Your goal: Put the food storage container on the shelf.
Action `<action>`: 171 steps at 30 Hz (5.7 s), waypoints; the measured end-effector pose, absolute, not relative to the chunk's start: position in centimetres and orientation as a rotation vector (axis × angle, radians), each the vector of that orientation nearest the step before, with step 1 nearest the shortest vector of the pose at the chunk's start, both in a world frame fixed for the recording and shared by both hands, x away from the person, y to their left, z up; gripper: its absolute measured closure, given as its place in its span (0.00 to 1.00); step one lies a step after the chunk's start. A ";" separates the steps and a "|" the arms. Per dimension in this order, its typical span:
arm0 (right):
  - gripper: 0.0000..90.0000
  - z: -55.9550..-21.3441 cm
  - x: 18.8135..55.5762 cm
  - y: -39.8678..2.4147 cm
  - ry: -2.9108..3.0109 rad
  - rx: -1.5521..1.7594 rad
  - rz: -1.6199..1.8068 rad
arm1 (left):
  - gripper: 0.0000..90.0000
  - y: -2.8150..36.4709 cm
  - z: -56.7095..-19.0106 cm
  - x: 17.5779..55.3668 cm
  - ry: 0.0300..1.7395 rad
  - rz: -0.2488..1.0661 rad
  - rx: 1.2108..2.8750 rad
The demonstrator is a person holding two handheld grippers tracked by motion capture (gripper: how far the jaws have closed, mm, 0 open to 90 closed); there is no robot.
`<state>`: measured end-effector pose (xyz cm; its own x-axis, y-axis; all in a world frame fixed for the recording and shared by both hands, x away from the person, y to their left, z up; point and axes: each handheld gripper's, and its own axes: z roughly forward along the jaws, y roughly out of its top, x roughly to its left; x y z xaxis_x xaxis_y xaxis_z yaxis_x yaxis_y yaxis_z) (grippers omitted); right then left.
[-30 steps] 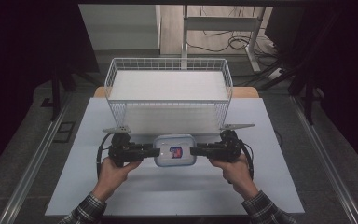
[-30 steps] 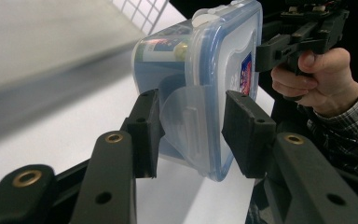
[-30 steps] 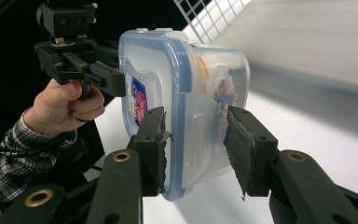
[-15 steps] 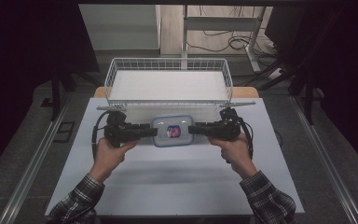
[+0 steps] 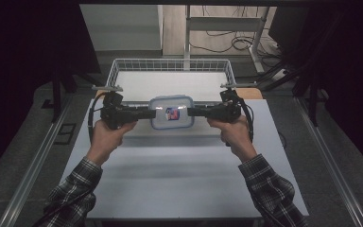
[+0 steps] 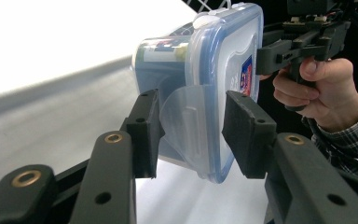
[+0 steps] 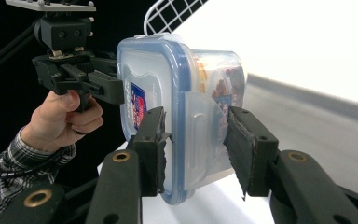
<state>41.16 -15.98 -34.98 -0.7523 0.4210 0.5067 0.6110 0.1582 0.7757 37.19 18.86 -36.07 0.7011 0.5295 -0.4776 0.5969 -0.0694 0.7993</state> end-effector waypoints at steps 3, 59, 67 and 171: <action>0.65 -34.4 41.9 -15.7 -2.248 -1.014 -1.645 | 0.63 19.1 -35.4 37.8 0.909 -0.060 1.718; 0.64 -32.5 49.0 -13.1 -2.355 -1.239 -1.600 | 0.62 19.4 -33.1 46.0 1.083 0.131 1.697; 0.67 -31.6 48.4 -12.4 -2.457 -1.278 -1.631 | 0.70 18.6 -32.9 45.9 1.096 0.187 1.721; 0.00 -40.2 35.6 -13.0 -2.816 -0.923 -1.740 | 0.03 14.5 -43.4 31.5 0.747 0.311 1.861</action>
<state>35.63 -12.96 -40.16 -0.8156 0.5780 0.0276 0.2833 0.3573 0.8900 31.49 14.47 -43.41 0.7707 0.6243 -0.1276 0.3498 -0.2470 0.9037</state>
